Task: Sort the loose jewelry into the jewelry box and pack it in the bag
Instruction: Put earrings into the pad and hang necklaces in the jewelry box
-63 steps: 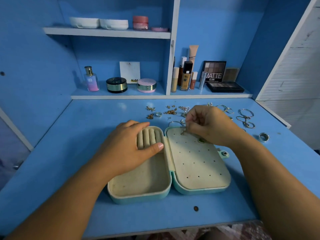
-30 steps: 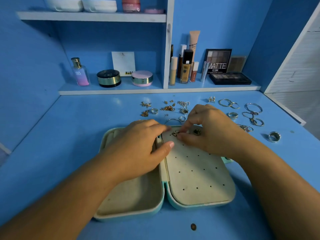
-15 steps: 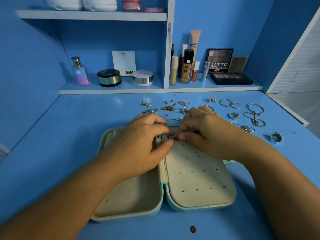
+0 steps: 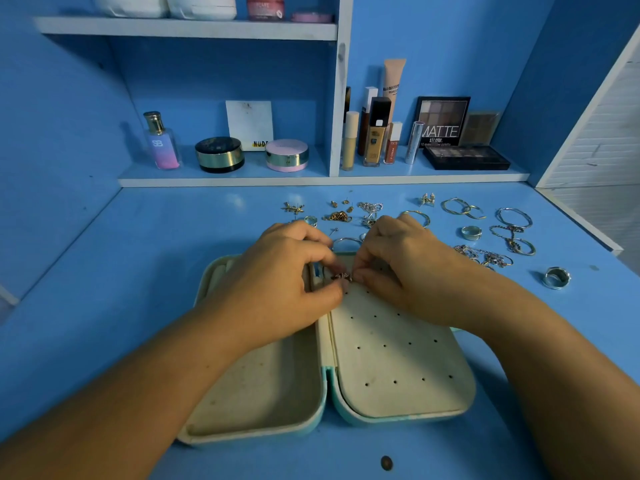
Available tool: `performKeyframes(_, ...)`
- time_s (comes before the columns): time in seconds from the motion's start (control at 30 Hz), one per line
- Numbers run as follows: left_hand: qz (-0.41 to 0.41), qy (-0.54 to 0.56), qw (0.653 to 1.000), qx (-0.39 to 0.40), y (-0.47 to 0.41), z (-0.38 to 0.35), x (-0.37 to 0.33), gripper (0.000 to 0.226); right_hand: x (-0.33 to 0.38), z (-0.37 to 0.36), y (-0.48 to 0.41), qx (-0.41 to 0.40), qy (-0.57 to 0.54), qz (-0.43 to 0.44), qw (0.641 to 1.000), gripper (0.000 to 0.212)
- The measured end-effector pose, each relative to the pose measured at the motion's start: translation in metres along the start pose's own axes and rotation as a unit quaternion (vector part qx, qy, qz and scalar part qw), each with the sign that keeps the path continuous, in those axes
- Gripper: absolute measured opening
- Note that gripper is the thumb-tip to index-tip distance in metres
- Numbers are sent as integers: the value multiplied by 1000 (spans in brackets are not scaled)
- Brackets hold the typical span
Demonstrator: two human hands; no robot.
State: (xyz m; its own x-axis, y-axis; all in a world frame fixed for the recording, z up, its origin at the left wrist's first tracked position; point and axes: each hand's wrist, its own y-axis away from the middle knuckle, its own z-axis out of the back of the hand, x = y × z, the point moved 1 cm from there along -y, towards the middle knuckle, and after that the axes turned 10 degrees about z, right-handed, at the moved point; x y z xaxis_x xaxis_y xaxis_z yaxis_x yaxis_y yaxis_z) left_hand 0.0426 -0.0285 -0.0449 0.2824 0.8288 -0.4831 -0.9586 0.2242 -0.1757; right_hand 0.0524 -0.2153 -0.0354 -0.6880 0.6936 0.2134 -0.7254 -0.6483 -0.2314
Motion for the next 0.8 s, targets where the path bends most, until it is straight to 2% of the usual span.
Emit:
performKeyframes(0.1,21,46,999,13,-4,-2,-1,12,-1,1,2,7,-12,-2,1000,12)
performKeyframes(0.27,20,79,996,32,-7,-3,1,18,-6,7,6,0,-80,-1,997,16)
performKeyframes(0.37,18,102,994,35,-7,-1,2,17,-6,7,5,2,-81,10,997,15)
performKeyframes(0.53,23,134,990,47,-8,1,3,17,-7,7,1,-52,-122,-1,991,6)
performKeyframes(0.63,27,147,987,58,-9,1,4,16,-8,9,2,-79,-174,-2,982,8)
performKeyframes(0.8,39,139,988,49,-7,2,3,11,-5,9,4,-80,-204,0,976,9)
